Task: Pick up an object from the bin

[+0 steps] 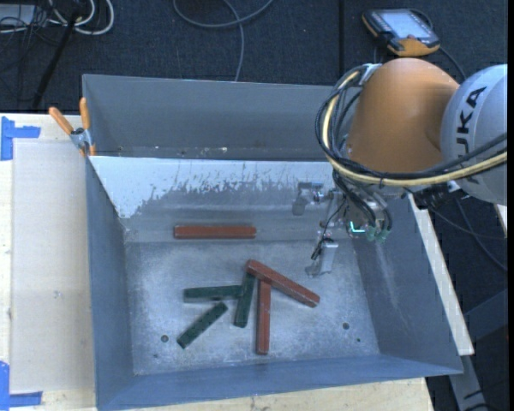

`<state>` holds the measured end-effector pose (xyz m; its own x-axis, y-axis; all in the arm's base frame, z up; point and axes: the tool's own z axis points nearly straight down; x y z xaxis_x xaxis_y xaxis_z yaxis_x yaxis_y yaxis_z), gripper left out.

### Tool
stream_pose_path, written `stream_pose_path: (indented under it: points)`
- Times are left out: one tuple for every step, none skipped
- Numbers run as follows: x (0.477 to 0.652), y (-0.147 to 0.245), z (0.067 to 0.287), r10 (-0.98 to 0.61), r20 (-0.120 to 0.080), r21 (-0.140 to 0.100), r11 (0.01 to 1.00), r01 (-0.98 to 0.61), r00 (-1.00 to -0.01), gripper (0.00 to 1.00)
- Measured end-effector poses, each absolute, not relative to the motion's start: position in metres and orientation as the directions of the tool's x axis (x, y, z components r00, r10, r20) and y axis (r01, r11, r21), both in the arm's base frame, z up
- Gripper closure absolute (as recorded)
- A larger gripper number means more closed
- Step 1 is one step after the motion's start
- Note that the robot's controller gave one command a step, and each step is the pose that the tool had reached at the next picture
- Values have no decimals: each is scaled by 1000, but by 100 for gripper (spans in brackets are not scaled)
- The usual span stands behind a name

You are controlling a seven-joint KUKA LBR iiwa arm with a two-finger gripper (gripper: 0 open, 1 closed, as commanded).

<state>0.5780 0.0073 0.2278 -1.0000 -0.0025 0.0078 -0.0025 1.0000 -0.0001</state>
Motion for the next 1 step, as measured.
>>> stream_pose_path:
  points:
    - [579,7,232,-2,0,0,1000,-2,-1000,0]
